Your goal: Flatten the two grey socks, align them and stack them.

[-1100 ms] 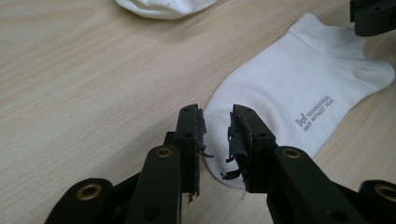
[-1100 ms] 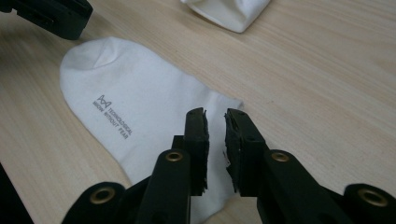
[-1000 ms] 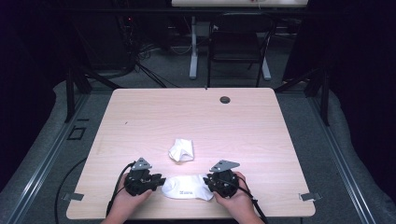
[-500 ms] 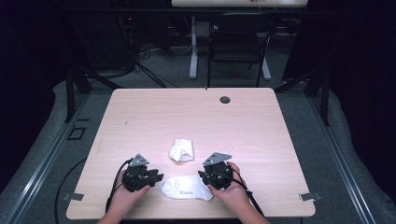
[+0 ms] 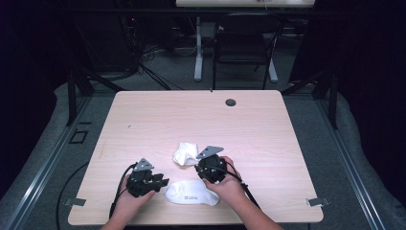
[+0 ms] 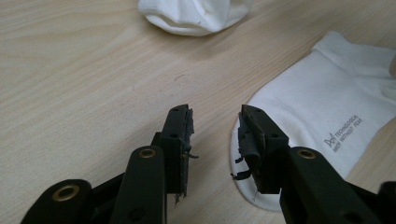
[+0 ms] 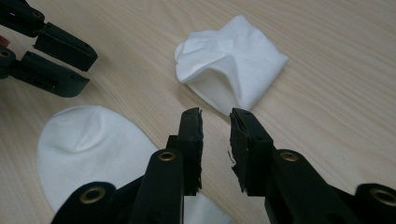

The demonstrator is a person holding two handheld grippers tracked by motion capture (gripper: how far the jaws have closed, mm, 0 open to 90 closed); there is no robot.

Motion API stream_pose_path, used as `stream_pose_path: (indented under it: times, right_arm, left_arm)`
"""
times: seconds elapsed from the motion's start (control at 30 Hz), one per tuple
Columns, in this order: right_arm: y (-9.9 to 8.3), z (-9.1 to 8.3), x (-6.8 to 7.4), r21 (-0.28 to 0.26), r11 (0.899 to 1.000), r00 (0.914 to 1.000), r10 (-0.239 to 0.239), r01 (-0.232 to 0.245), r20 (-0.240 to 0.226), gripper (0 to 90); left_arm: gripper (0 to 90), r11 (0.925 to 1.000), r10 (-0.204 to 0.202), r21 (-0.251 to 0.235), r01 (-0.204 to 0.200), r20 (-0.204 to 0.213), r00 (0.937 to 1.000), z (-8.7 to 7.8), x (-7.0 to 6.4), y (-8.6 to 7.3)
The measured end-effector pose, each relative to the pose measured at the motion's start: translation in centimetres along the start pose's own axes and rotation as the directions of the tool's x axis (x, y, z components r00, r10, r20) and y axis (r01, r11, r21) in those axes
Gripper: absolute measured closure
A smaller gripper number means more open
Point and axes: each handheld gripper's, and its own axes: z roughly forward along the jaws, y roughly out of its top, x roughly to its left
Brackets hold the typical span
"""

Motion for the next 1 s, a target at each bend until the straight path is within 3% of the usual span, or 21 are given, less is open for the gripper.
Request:
stream_pose_path:
  times: [0.6, 1.0]
  right_arm:
    - [3.3, 4.0, 1.3, 0.014, 1.000, 0.9989, -0.024, 0.025, -0.039, 75.9]
    - [3.9, 6.3, 1.7, 0.043, 0.999, 0.9992, -0.022, 0.023, -0.033, 74.9]
  left_arm:
    - [63.3, 1.0000, 0.007, 0.002, -0.007, 0.001, 1.0000, -0.1, 0.2, -0.1]
    - [63.3, 1.0000, 0.004, -0.006, -0.004, 0.000, 1.0000, -0.2, 0.3, -0.2]
